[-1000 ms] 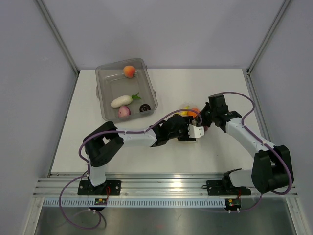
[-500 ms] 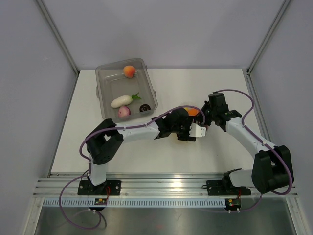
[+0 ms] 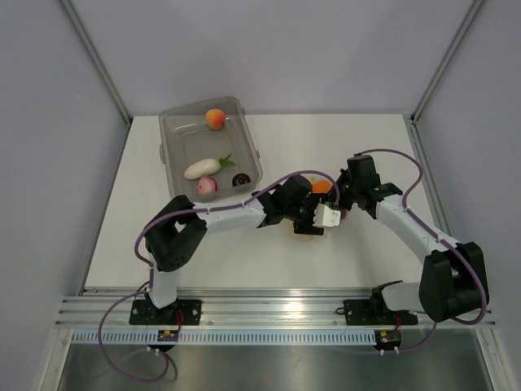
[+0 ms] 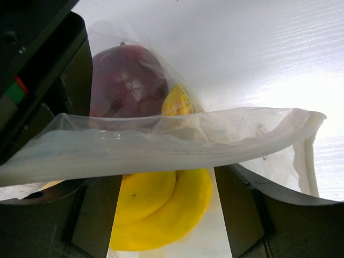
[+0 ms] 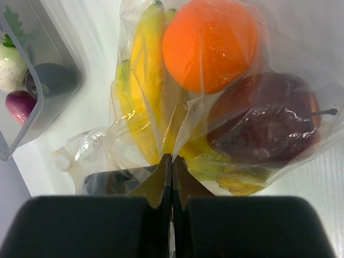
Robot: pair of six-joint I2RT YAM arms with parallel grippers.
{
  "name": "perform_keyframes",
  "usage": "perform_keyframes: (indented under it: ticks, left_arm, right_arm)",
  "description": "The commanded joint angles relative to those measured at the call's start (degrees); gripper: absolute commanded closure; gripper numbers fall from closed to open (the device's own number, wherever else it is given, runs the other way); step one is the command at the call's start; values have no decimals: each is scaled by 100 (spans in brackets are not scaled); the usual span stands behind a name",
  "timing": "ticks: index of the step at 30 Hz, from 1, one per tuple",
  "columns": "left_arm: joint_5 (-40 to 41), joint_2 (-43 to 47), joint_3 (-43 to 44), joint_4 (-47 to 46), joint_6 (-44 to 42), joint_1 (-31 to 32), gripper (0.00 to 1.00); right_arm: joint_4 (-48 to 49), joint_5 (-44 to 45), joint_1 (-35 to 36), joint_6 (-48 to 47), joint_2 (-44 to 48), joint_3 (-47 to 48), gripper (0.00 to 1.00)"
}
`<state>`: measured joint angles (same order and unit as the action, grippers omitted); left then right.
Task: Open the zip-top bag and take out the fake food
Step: Pick up the fake fruit from the zipper food storage bag.
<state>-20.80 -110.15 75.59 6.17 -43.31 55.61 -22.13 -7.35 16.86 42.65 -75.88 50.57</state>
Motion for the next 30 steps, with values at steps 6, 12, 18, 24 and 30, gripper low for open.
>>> perform_keyframes:
  ticks: [6,12,18,24,30]
  left_arm:
    - [330,-191,-98,-504,51,-51,30]
    - [349,-200,-194,-582,121,-59,30]
    - [164,-411,-19,-408,86,-51,31]
    - [-240,-499,210,130,-55,-51,42]
    - [-249,-472,193,402,-107,-42,60]
  right_arm:
    - [174,41,54,41,424,173,100]
    - [60,393,63,120,548,155,100]
    - [34,384,54,138,451,190,100]
    - [68,428,45,138,416,164,100]
    - [182,463,-25,226,459,50,100]
